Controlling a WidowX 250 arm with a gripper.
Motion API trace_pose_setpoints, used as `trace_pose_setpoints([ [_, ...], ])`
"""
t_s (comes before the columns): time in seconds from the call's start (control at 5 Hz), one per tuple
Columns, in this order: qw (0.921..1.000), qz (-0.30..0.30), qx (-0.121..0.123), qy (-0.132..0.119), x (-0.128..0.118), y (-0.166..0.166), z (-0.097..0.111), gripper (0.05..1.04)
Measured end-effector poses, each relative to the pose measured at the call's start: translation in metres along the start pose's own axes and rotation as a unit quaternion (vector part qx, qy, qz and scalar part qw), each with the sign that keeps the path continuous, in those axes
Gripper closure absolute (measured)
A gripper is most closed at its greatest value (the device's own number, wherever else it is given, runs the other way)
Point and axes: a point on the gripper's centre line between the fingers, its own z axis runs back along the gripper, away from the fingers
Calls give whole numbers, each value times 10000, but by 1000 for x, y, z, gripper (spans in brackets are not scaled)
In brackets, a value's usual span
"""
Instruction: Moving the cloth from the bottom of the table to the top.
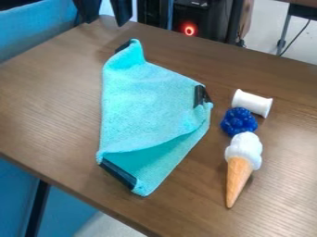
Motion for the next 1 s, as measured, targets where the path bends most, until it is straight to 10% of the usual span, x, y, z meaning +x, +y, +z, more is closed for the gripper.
trace_pose_setpoints([
  [0.2, 9998, 71, -20, 168, -2, 2, -13, 83],
  [0.8, 9910, 540, 1157, -406, 21, -37, -62, 83],
  [1.0, 9889, 718, 1210, -487, 35, -53, -78, 83],
])
